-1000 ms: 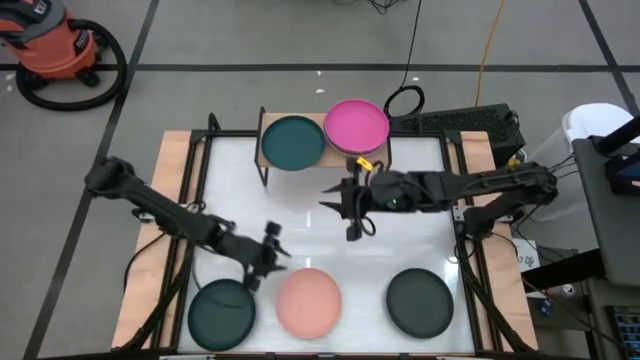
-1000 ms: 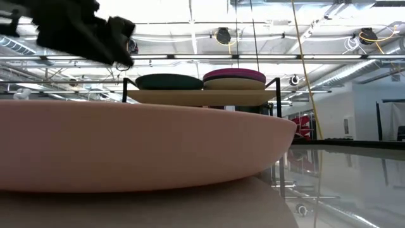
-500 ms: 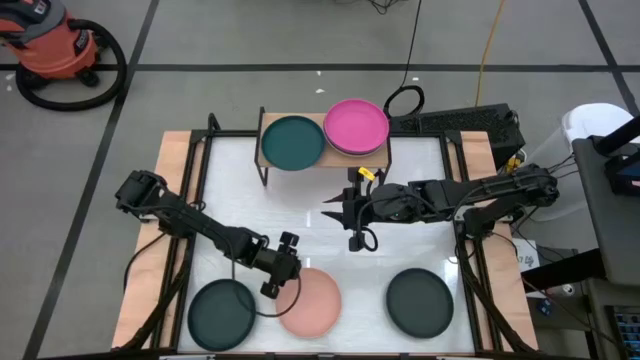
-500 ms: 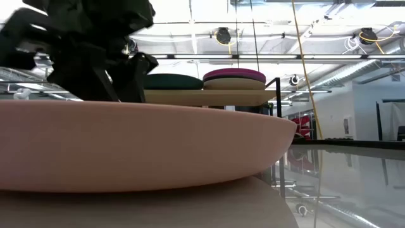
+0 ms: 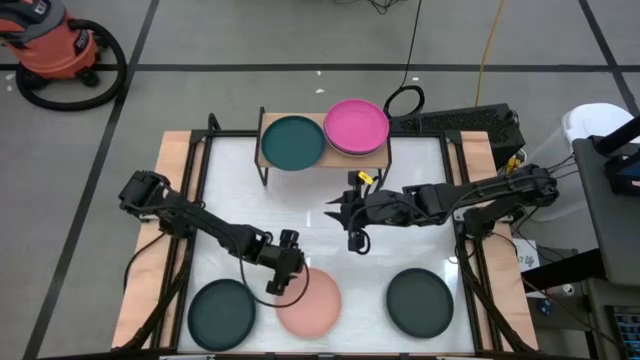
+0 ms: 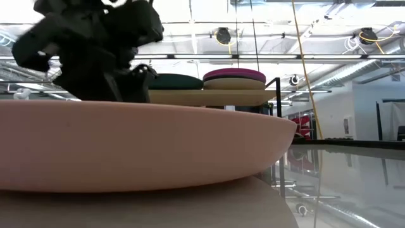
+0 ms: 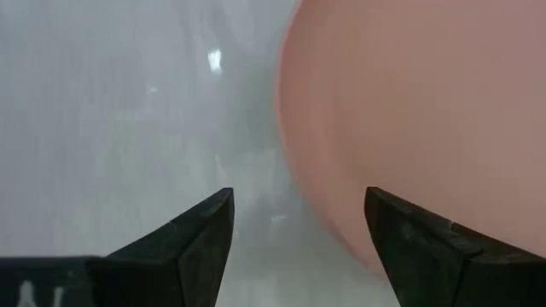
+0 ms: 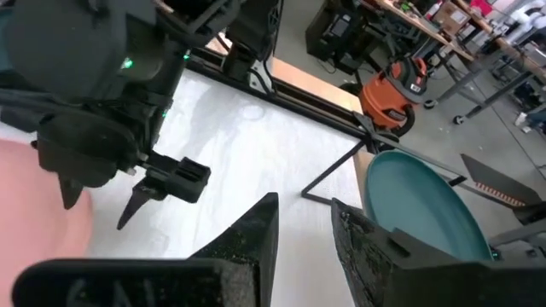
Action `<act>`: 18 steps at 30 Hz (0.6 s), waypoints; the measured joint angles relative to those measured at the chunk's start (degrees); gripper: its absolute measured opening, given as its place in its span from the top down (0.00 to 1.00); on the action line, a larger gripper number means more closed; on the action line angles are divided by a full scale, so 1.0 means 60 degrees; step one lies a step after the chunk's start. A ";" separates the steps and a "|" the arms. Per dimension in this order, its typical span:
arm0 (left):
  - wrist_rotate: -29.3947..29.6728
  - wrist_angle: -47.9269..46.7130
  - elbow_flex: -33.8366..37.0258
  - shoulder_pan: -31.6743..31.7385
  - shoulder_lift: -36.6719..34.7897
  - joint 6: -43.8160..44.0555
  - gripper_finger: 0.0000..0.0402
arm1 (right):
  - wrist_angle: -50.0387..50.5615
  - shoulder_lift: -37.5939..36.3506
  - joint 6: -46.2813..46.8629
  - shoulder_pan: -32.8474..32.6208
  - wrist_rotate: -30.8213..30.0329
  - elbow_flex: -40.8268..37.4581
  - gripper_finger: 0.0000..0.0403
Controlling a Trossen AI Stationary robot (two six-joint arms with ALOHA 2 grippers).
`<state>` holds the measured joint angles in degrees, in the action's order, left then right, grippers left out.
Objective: Place and stack plates onto a shelf
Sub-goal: Stack the orange plate on top of the dark green on the shelf
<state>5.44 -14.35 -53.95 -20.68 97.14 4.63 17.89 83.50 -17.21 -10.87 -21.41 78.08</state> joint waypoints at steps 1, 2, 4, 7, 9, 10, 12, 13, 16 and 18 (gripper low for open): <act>-0.0013 0.0040 0.0000 0.0025 0.0128 0.0074 0.33 | 0.0007 0.0000 0.0000 0.0000 0.0005 -0.0006 0.76; -0.0022 -0.0008 0.0001 0.0043 0.0265 0.0125 0.33 | 0.0000 0.0000 0.0000 0.0000 0.0011 -0.0006 0.76; -0.0231 0.0050 0.0010 0.0102 0.0554 0.0285 0.33 | -0.0010 0.0000 0.0004 0.0000 0.0015 -0.0006 0.76; -0.0552 0.0187 -0.0008 0.0216 0.0913 0.0401 0.33 | -0.0007 0.0000 0.0004 -0.0004 0.0031 -0.0006 0.76; -0.0591 0.0285 -0.0033 0.0300 0.1025 0.0457 0.33 | -0.0007 0.0000 0.0020 -0.0004 0.0033 -0.0006 0.76; -0.0617 0.0293 -0.0036 0.0339 0.1037 0.0541 0.33 | -0.0007 0.0000 0.0031 -0.0004 0.0033 -0.0006 0.76; -0.0650 0.0302 -0.0032 0.0400 0.1028 0.0573 0.34 | -0.0001 0.0000 0.0038 -0.0004 0.0033 -0.0006 0.76; -0.0649 0.0286 -0.0023 0.0423 0.0993 0.0544 0.35 | 0.0001 -0.0001 0.0039 -0.0004 0.0033 -0.0006 0.76; -0.0570 0.0182 0.0004 0.0484 0.0827 0.0364 0.45 | 0.0001 0.0000 0.0040 -0.0004 0.0036 -0.0006 0.76; -0.0574 0.0164 0.0011 0.0516 0.0713 0.0278 0.54 | 0.0004 0.0000 0.0040 -0.0004 0.0037 -0.0006 0.76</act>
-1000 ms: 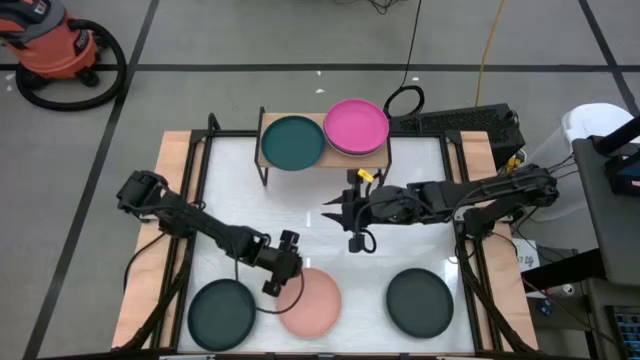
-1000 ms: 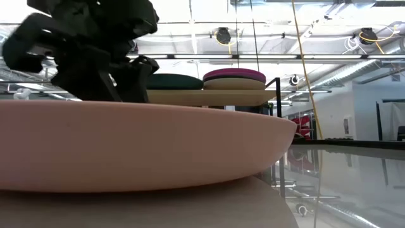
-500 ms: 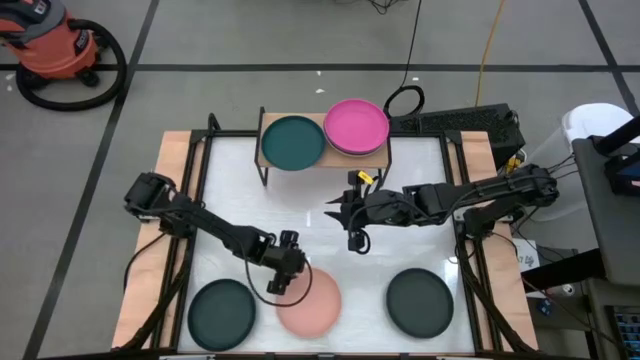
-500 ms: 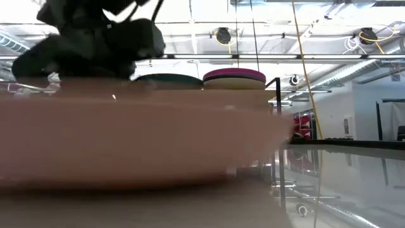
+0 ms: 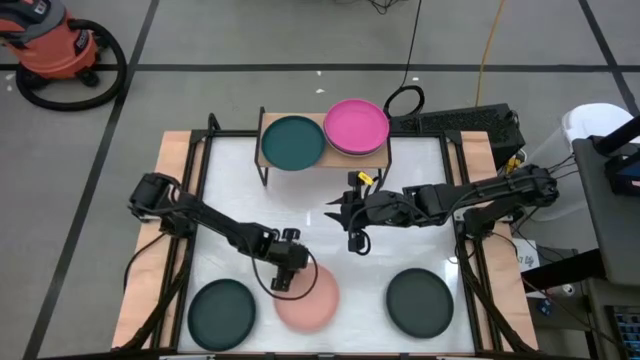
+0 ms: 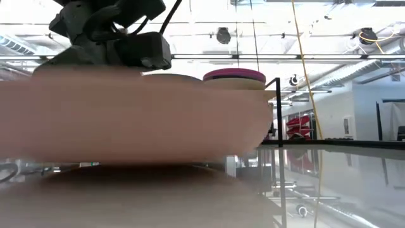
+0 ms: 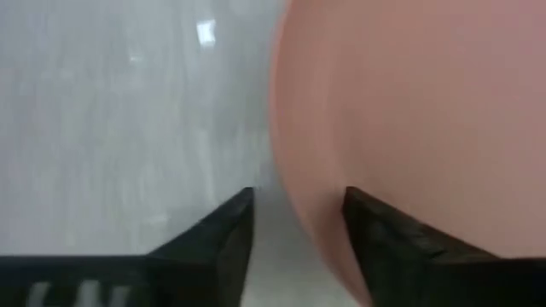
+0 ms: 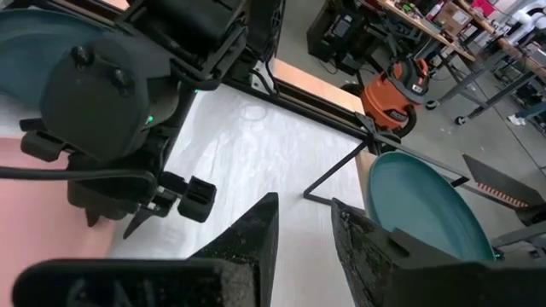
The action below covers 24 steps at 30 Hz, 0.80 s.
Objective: Place and stack plates onto a shelf
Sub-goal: Stack the orange plate on top of the dark green on the shelf
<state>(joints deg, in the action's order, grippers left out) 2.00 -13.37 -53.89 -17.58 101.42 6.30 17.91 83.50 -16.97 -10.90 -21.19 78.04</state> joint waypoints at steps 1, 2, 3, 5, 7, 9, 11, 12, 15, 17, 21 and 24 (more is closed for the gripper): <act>0.0013 -0.0017 0.0000 0.0018 -0.0052 -0.0008 0.60 | 0.0000 0.0000 0.0000 0.0000 0.0000 0.0000 0.76; 0.0006 -0.0031 0.0004 0.0034 -0.0093 -0.0033 0.65 | 0.0000 0.0000 0.0000 0.0000 0.0000 0.0000 0.76; 0.0013 -0.0046 0.0004 0.0046 -0.0133 -0.0105 0.71 | -0.0001 0.0000 0.0000 0.0003 0.0000 0.0000 0.76; 0.0022 -0.0077 0.0011 0.0049 -0.0193 -0.0380 0.82 | -0.0006 0.0000 0.0000 0.0004 0.0000 0.0000 0.76; -0.0021 0.0011 0.0007 0.0055 -0.0308 -0.0582 0.91 | -0.0052 0.0000 0.0000 0.0004 0.0000 0.0000 0.76; -0.0108 -0.0023 0.0000 0.0065 -0.0537 -0.0642 0.96 | -0.0151 0.0000 0.0059 0.0004 0.0000 0.0001 0.76; -0.0123 -0.0028 -0.0010 0.0085 -0.0764 -0.0691 0.97 | -0.0156 0.0000 0.0170 0.0004 0.0000 0.0004 0.76; -0.0108 -0.0116 0.0001 0.0096 -0.0905 -0.0698 0.97 | -0.0149 0.0000 0.0200 0.0004 0.0000 0.0004 0.76; 0.0074 -0.0176 0.0004 0.0153 -0.1468 -0.0861 0.97 | -0.0153 0.0000 0.0213 0.0004 0.0000 0.0004 0.76; 0.0410 -0.0446 0.0014 0.0195 -0.1979 -0.0897 0.97 | -0.0153 0.0000 0.0211 0.0004 0.0000 0.0004 0.76; 0.1303 -0.1145 0.0018 0.0428 -0.3216 -0.1082 0.97 | -0.0152 0.0000 0.0213 0.0004 0.0002 0.0004 0.76; 0.1847 -0.1674 0.0018 0.0779 -0.4321 -0.1100 0.97 | -0.0153 0.0000 0.0211 0.0000 0.0000 0.0004 0.76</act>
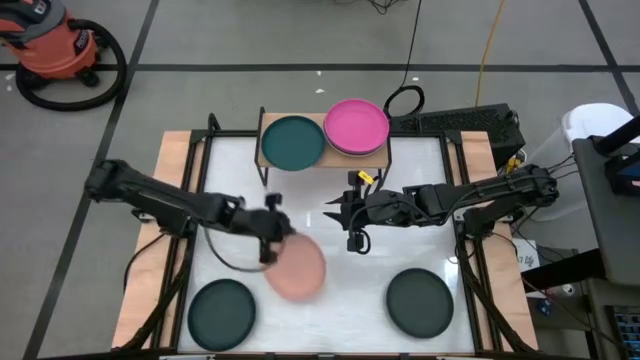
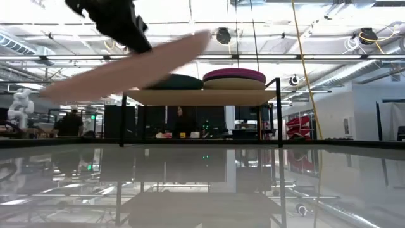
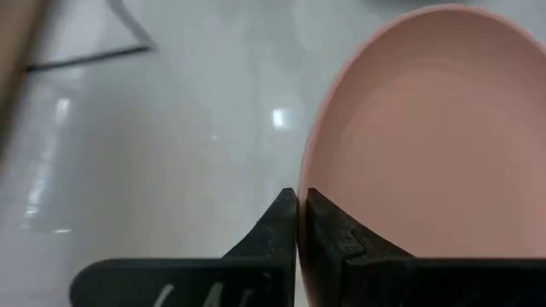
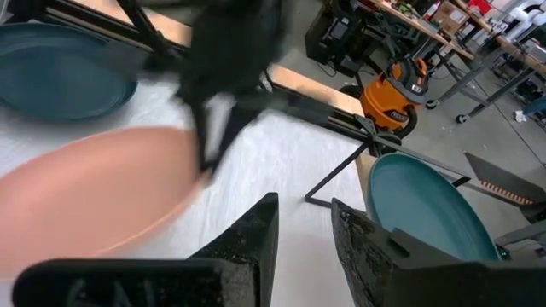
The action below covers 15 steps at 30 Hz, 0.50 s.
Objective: Place and stack plates onto a shelf
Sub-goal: Stack the orange plate on top of the dark green on the shelf
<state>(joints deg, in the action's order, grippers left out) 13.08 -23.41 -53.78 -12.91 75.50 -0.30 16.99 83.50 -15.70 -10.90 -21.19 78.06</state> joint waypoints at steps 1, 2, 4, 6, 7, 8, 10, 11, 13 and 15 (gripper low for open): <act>0.0126 -0.0204 0.0000 0.0160 -0.0389 -0.0047 0.97 | 0.0000 0.0000 0.0000 -0.0011 0.0000 0.0000 0.76; 0.0269 -0.0325 0.0000 0.0367 -0.0823 -0.0168 0.97 | -0.0004 0.0000 0.0002 -0.0011 0.0000 0.0000 0.76; 0.0616 -0.0294 0.0000 0.0857 -0.1629 -0.0412 0.97 | -0.0007 0.0000 0.0000 -0.0015 0.0003 0.0000 0.76; 0.0895 -0.0251 -0.0001 0.1536 -0.2334 -0.0641 0.97 | -0.0056 -0.0001 -0.0006 -0.0015 0.0000 0.0000 0.76; 0.0980 -0.0074 -0.0004 0.1934 -0.2620 -0.0696 0.97 | -0.0076 0.0000 -0.0013 -0.0015 0.0001 0.0000 0.76; 0.1013 0.0115 -0.0004 0.2405 -0.2877 -0.0724 0.97 | -0.0108 0.0000 -0.0019 -0.0013 0.0000 0.0000 0.76; 0.1023 0.0293 -0.0004 0.3386 -0.3280 -0.0837 0.97 | -0.0228 0.0000 -0.0031 0.0008 0.0004 0.0000 0.76; 0.1003 0.0478 -0.0004 0.3914 -0.3395 -0.0884 0.97 | -0.0291 0.0000 -0.0063 0.0022 0.0004 0.0000 0.76; 0.0617 0.0843 -0.0018 0.5044 -0.3453 -0.0868 0.97 | -0.0430 -0.0002 -0.0155 0.0029 0.0004 0.0000 0.76; -0.0173 0.0794 -0.0137 0.6174 -0.3313 -0.0710 0.97 | -0.0448 0.0000 -0.0245 0.0033 0.0004 0.0007 0.76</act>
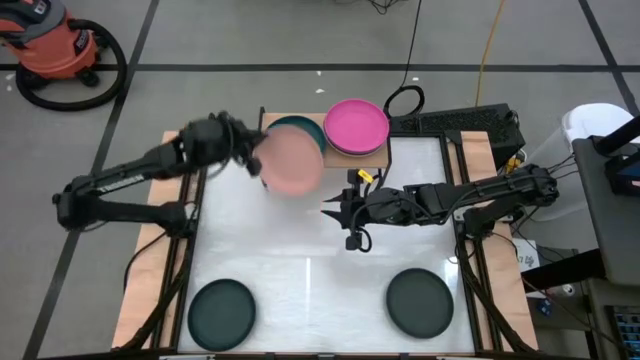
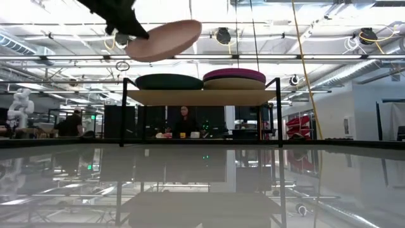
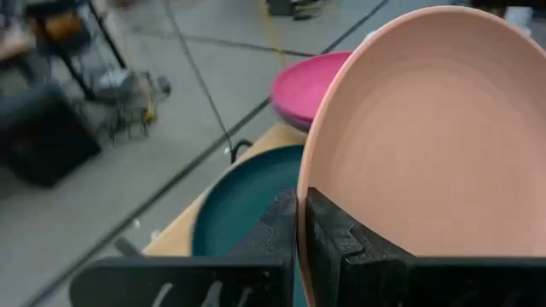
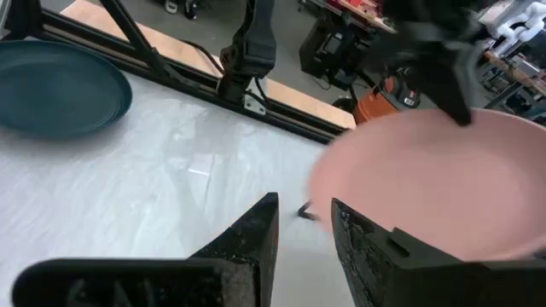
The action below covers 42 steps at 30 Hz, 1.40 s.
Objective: Place and stack plates onto a shelf
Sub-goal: Stack the orange plate on top of the dark green on the shelf, then stack the right black plate on top of the orange plate on the shelf
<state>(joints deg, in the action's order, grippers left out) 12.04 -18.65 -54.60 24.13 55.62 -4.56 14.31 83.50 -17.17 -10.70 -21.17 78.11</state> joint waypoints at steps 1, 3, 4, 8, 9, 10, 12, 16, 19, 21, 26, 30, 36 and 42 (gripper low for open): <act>-0.0493 0.0030 -0.0138 0.0492 0.0167 0.0160 0.97 | 0.0005 0.0000 -0.0006 0.0002 0.0000 0.0000 0.76; -0.1565 0.0056 -0.0463 0.1326 0.0580 0.0472 0.97 | 0.0022 0.0000 -0.0003 0.0015 -0.0003 0.0000 0.76; -0.1987 0.0026 -0.0647 0.1656 0.0809 0.0593 0.97 | 0.0037 -0.0003 -0.0006 0.0015 0.0000 0.0000 0.76; -0.2572 -0.0615 -0.1625 0.2443 0.1761 0.0817 0.97 | 0.0147 -0.0001 0.0058 0.0018 0.0000 0.0000 0.76; -0.2568 -0.0938 -0.1892 0.2563 0.2017 0.0824 0.97 | 0.0181 -0.0002 0.0091 0.0018 0.0000 0.0000 0.76; -0.2565 -0.1315 -0.2146 0.2672 0.2265 0.0832 0.97 | 0.0216 0.0000 0.0138 0.0018 0.0004 0.0000 0.76; -0.2566 -0.2092 -0.2583 0.2837 0.2710 0.0845 0.97 | 0.0264 0.0000 0.0230 0.0017 0.0005 0.0000 0.76; -0.2575 -0.2509 -0.2933 0.3032 0.3255 0.0899 0.97 | 0.0453 0.0000 0.0249 0.0015 0.0007 0.0000 0.76; -0.2440 -0.2347 -0.2938 0.3158 0.3434 0.0990 0.92 | 0.0598 0.0000 0.0344 0.0015 0.0007 0.0000 0.76; -0.2262 -0.2297 -0.2939 0.3237 0.3491 0.0974 0.90 | 0.0782 0.0000 0.0521 0.0015 0.0010 0.0000 0.76; -0.1908 -0.2349 -0.2949 0.3541 0.3504 0.0997 0.84 | 0.1107 0.0000 0.0752 0.0015 0.0036 0.0000 0.76; -0.1915 -0.2563 -0.2949 0.3602 0.3474 0.0698 0.75 | 0.1310 0.0000 0.0755 0.0014 0.0040 0.0000 0.76; -0.2424 -0.2668 -0.3476 0.3538 0.2865 0.0326 0.59 | 0.2383 -0.0004 0.1263 -0.0177 0.0072 0.0000 0.76; -0.3263 -0.1682 -0.3368 0.2714 0.1078 0.0273 0.57 | 0.5049 -0.0010 0.2409 -0.0553 0.1045 -0.0114 0.76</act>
<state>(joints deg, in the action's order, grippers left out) -7.54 -28.74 -74.81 40.41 62.09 -2.92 44.60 83.45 -2.72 -14.02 -14.90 77.42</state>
